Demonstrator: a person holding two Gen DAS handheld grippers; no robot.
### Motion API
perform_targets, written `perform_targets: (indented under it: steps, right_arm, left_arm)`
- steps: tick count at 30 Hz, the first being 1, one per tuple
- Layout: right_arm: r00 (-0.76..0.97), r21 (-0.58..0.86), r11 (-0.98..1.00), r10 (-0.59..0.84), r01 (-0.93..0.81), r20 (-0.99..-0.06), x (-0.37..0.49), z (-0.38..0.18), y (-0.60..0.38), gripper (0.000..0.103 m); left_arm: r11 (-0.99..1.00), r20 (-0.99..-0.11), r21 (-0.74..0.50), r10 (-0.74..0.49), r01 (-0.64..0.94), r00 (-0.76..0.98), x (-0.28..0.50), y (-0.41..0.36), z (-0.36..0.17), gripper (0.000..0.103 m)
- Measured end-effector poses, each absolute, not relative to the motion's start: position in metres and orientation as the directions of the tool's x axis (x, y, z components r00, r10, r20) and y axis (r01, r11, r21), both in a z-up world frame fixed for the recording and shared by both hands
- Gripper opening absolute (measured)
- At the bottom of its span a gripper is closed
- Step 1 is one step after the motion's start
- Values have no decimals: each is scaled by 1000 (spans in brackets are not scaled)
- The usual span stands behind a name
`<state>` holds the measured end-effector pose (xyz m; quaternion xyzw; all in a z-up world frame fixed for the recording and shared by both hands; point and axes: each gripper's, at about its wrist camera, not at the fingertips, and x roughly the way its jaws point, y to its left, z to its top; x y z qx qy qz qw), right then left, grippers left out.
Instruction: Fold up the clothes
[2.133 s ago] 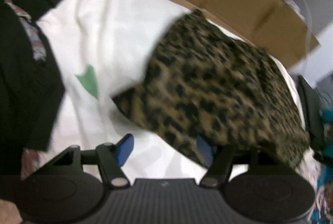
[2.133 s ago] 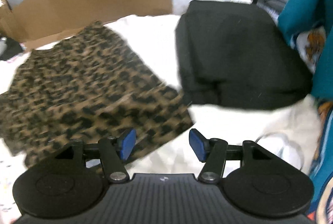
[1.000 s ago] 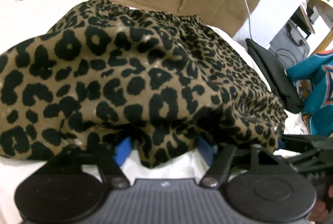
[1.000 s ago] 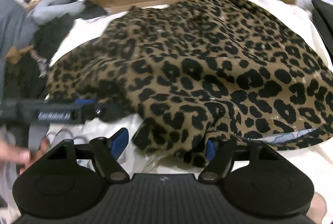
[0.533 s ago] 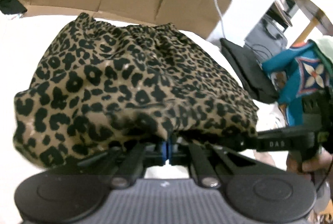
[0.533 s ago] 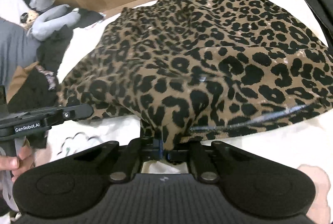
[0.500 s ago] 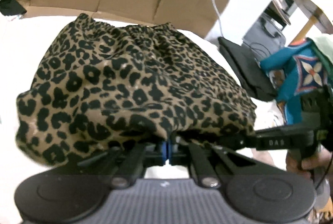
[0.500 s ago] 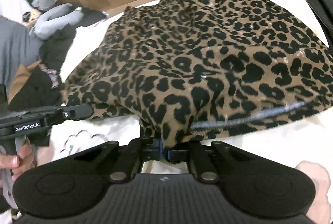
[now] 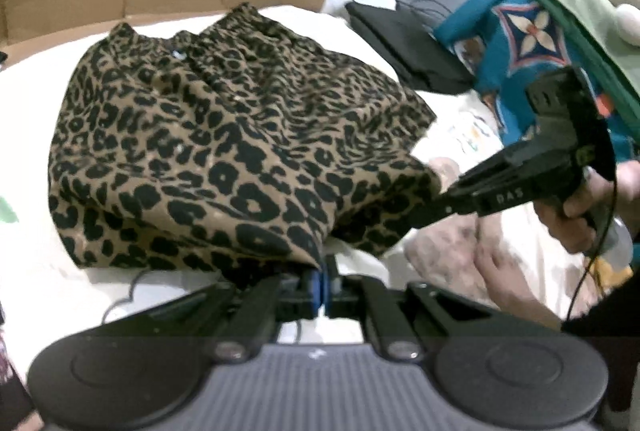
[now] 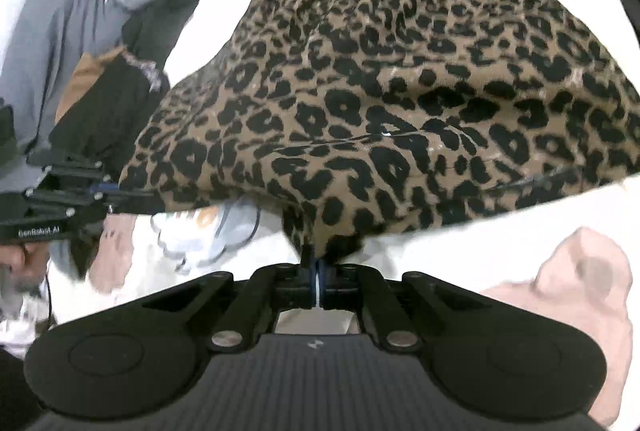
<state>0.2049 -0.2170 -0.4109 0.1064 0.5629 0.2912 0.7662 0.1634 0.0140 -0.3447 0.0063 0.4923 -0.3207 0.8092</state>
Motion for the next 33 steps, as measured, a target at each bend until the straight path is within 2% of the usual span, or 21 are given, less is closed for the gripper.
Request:
perform_targets:
  steps: [5, 8, 9, 10, 11, 12, 13, 24, 29, 33]
  right_arm:
    - [143, 490, 795, 566, -358, -812, 189, -415, -212, 0]
    - [159, 426, 828, 506, -365, -848, 190, -418, -218, 2]
    - [165, 400, 842, 480, -363, -861, 192, -419, -221, 3]
    - [175, 373, 855, 455, -359, -873, 194, -419, -226, 7]
    - [193, 345, 869, 429, -354, -882, 197, -417, -232, 20]
    - [215, 317, 883, 404, -347, -889, 200, -415, -239, 42]
    - [246, 293, 895, 383, -336, -890, 202, -412, -248, 48]
    - [515, 8, 991, 75, -130, -854, 272, -401, -332, 60]
    - [540, -41, 996, 7, -76, -842, 286, -413, -346, 65]
    - [536, -51, 994, 11, -101, -844, 296, -426, -343, 65]
  left_arm:
    - [776, -823, -307, -507, 551, 255, 155, 9, -353, 3]
    - [798, -858, -280, -457, 533, 234, 159, 8, -364, 7]
    - [809, -866, -268, -440, 523, 238, 158, 9, -364, 14]
    - [819, -868, -258, -430, 513, 249, 157, 13, -363, 25]
    - [828, -870, -249, -419, 503, 259, 157, 17, -362, 34]
    - [837, -872, -239, -408, 493, 270, 157, 22, -361, 45]
    - [845, -870, -228, -400, 483, 289, 157, 28, -359, 52]
    - [970, -865, -64, -171, 235, 471, 202, 119, -376, 53]
    - [985, -865, -122, -166, 122, 473, 222, 137, -391, 56]
    - [981, -864, -173, -196, 93, 464, 233, 139, -404, 58]
